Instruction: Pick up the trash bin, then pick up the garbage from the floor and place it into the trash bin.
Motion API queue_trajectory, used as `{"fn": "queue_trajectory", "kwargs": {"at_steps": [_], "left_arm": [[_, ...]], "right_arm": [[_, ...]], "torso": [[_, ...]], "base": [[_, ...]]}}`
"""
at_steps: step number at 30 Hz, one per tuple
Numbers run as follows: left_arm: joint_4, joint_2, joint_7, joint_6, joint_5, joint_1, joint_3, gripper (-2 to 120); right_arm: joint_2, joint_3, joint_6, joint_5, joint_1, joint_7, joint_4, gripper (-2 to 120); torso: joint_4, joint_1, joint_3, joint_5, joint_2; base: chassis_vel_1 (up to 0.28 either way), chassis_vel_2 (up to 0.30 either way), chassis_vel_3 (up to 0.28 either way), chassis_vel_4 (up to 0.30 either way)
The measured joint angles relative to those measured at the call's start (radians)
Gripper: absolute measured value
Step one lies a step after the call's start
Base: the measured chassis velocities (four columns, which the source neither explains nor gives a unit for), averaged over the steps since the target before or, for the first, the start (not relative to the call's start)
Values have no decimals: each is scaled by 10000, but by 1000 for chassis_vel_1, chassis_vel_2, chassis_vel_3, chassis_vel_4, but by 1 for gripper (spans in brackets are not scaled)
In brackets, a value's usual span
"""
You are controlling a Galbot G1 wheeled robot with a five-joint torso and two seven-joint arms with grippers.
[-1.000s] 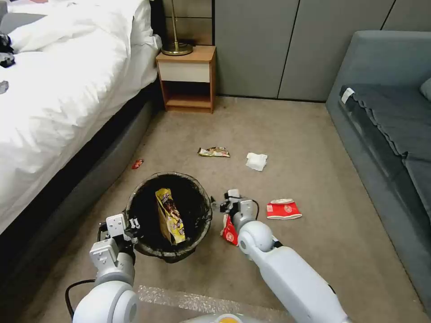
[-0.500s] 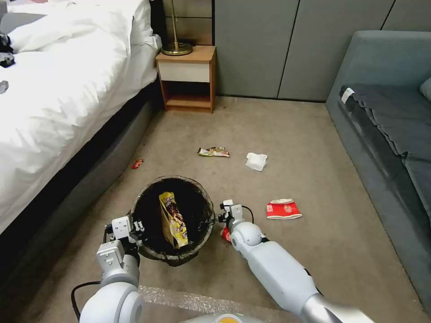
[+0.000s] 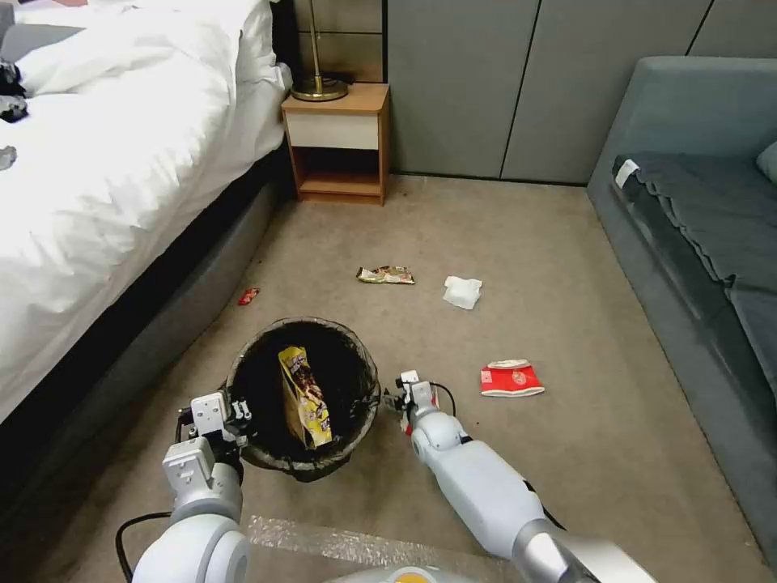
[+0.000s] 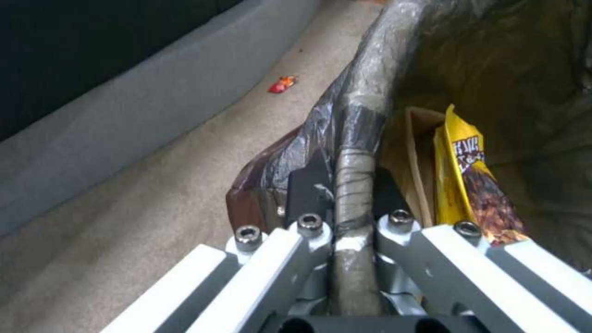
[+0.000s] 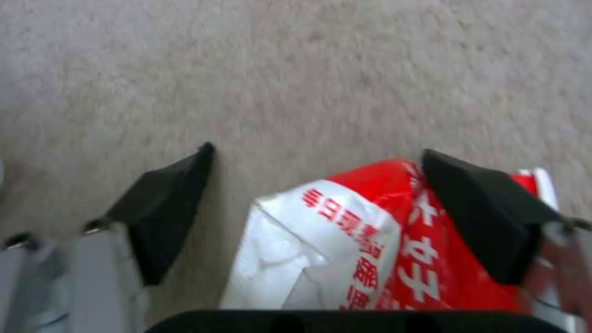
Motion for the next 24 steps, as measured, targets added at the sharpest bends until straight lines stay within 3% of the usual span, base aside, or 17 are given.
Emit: {"fn": "queue_trajectory", "kwargs": {"at_steps": [7, 10, 14, 16, 18, 24], "left_arm": [[3, 26, -5, 23, -6, -78, 30, 0], [35, 64, -4, 54, -35, -162, 70, 0], [52, 77, -12, 65, -55, -197, 72, 0], [52, 78, -11, 67, -58, -200, 74, 0], [52, 85, -12, 71, -76, -212, 90, 0], [52, 118, -19, 82, -122, -251, 76, 0]], "right_arm": [[-229, 53, -18, -38, -710, 388, 795, 59], [-616, -49, -307, 18, -1198, 668, 1668, 42], [-890, -120, -437, 66, -1394, 747, 2034, 30], [-917, -125, -447, 67, -1413, 755, 2067, 30], [-1032, -148, -480, 70, -1504, 803, 2219, 17], [-1325, -167, -505, 86, -1703, 922, 2576, 3]], "torso": [[4, 0, -1, 1, 1], [4, 0, 0, 0, 1], [3, 0, 0, -4, 1], [4, -1, 0, -4, 1], [4, 0, 0, 2, 1], [1, 0, 1, -5, 1]], "base": [[0, 0, 0, 0], [0, 0, 0, 0], [0, 0, 0, 0], [0, 0, 0, 0], [0, 0, 0, 0], [0, 0, 0, 0]]}}
